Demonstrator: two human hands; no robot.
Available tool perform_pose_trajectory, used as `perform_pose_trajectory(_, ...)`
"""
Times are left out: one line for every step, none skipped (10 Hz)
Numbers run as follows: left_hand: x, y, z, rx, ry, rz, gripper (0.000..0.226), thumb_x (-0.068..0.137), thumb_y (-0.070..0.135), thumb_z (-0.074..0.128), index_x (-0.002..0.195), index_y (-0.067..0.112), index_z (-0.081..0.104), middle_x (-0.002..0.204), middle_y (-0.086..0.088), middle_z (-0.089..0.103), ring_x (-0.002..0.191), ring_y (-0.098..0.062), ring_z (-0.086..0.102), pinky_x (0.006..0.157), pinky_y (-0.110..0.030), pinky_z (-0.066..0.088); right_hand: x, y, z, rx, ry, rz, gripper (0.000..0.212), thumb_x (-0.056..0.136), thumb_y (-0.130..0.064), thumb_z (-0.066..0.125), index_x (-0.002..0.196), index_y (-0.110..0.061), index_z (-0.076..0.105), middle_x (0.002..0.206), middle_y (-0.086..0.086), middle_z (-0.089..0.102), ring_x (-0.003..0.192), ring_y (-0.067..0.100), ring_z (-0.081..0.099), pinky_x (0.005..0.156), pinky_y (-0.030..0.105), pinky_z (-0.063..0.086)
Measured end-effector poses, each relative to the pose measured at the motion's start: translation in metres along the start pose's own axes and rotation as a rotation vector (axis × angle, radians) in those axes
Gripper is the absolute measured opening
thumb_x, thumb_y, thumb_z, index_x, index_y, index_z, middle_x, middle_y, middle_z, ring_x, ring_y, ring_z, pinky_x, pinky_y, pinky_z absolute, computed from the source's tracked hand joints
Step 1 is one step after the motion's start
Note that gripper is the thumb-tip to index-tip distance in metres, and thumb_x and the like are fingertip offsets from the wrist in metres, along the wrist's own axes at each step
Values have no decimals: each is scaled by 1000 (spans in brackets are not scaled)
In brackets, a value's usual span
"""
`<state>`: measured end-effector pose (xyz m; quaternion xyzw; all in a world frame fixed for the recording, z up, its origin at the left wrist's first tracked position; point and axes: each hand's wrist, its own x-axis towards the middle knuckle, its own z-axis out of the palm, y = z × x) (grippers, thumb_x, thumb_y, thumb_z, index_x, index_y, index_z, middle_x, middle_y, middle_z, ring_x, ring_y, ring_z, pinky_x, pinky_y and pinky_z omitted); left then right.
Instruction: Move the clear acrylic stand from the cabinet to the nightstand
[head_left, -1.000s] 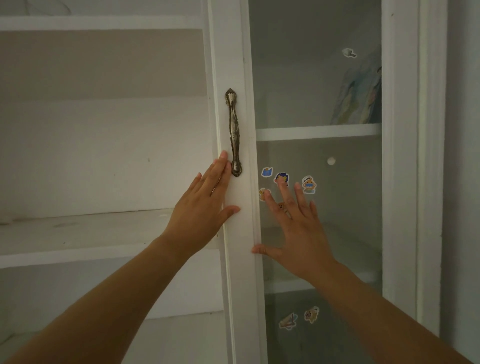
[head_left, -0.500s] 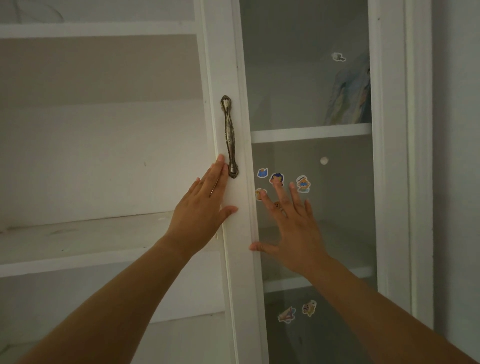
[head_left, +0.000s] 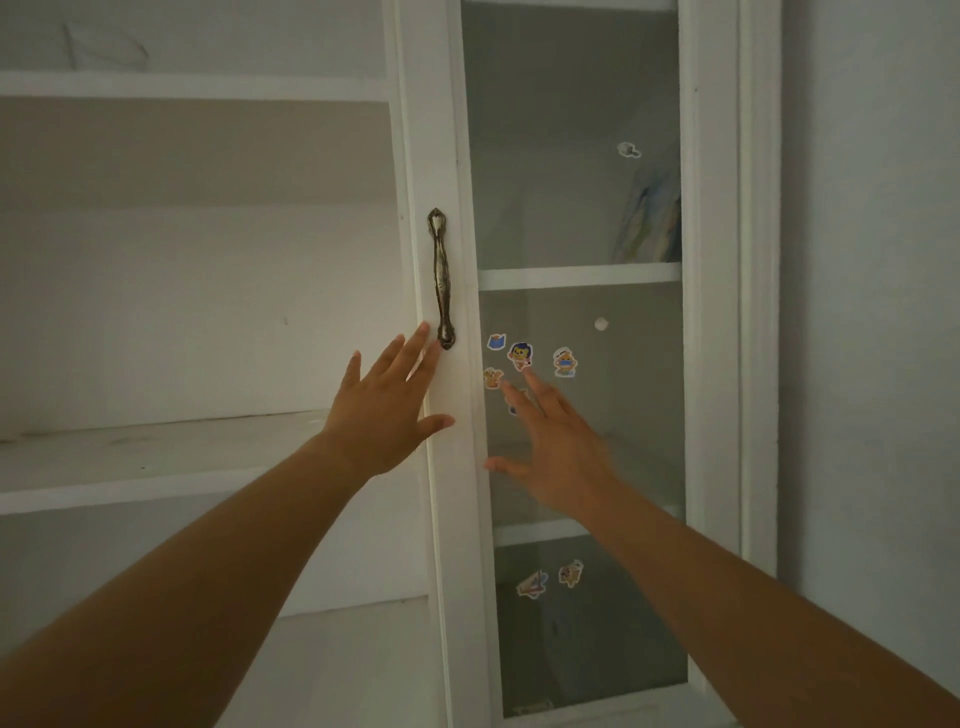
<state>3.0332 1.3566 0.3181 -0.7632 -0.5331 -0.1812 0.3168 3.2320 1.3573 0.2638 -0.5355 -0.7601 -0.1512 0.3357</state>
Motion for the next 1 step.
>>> perform_pose_trajectory(-20, 8, -4, -22, -68, -29, 82, 77, 66, 10, 146, 24, -7, 156, 0, -9, 143, -22, -4, 112, -53, 3, -15, 0, -15, 47, -19, 13, 80, 81, -54, 58, 146, -27, 19, 155, 3, 18, 141, 20, 16, 112, 40, 26)
